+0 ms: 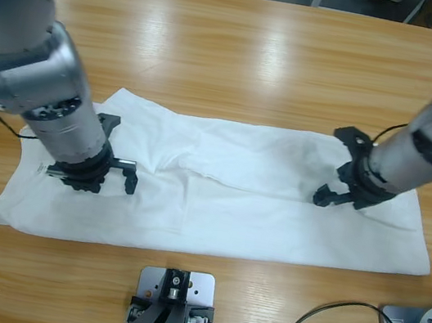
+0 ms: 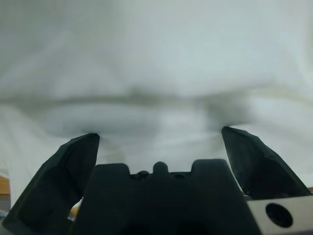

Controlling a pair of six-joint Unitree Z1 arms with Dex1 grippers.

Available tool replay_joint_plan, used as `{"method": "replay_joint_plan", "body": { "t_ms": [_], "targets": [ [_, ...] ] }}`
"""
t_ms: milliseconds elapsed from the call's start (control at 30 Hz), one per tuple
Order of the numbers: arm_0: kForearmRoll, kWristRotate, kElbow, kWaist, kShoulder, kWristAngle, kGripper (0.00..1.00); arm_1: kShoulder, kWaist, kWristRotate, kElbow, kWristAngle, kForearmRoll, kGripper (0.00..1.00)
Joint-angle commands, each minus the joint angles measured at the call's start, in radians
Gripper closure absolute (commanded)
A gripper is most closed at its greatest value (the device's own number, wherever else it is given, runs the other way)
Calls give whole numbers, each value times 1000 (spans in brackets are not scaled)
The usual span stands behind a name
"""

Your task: Fold clothes

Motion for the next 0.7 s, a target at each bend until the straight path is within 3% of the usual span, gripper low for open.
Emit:
{"method": "replay_joint_plan", "body": {
  "t_ms": [33,267,533,700],
  "targets": [
    [-14,-1,-69,9,119,-19,50,121,-56,-41,7,17,-53,78],
    [43,91,-156,44,130,1,50,172,-236,-159,-24,0,-48,78],
    [141,158,-352,89,176,14,50,181,-354,-284,-79,-4,-43,76],
    [199,165,-405,89,161,15,50,7,-375,-304,-180,27,131,0]
  ]
}}
